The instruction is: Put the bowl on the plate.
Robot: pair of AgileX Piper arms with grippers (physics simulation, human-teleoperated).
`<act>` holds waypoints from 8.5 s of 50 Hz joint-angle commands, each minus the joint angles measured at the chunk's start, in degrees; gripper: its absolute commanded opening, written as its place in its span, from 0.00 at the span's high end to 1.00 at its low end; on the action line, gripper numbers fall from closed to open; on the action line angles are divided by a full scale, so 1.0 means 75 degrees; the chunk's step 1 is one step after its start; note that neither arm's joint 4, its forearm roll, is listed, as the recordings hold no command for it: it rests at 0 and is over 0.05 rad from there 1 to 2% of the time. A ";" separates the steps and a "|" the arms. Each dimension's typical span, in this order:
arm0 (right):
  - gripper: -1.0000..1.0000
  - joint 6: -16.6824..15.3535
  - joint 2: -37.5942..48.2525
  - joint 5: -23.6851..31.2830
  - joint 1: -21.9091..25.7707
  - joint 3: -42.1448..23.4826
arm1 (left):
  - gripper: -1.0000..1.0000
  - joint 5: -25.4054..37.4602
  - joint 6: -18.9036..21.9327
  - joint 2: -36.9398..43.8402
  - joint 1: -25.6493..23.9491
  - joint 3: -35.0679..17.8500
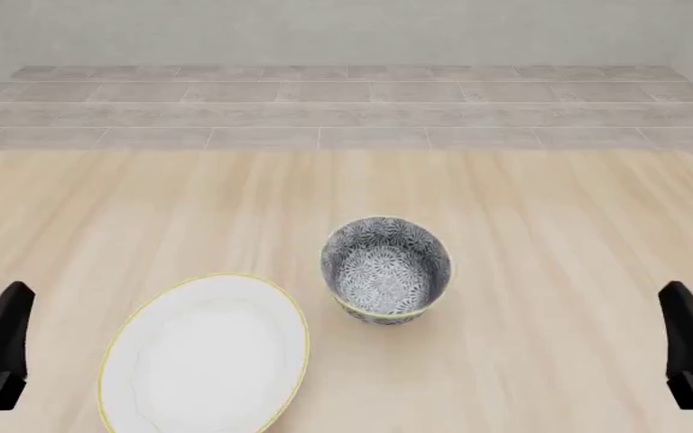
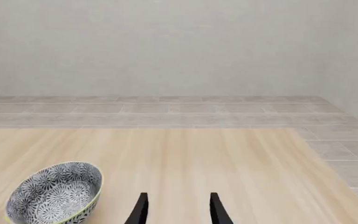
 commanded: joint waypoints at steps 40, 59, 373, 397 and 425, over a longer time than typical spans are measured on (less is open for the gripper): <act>0.00 -0.1234 0.2876 0.0774 0.0183 -0.2909 | 0.00 0.0000 0.0000 0.0000 0.0000 0.0000; 0.00 -0.0842 0.4864 0.1533 0.0378 -0.5204 | 0.00 0.0000 0.0000 0.0000 0.0000 0.0000; 1.00 0.0180 1.0771 -0.0105 0.3645 -0.7027 | 0.00 0.0000 0.0000 0.0000 0.0000 0.0000; 1.00 0.0650 1.0811 -0.0243 0.4801 -0.7494 | 0.00 0.0000 0.0000 0.0000 0.0000 0.0000; 1.00 0.0906 1.1089 -0.0273 0.5385 -0.7869 | 0.00 0.0000 0.0000 0.0000 0.0000 0.0000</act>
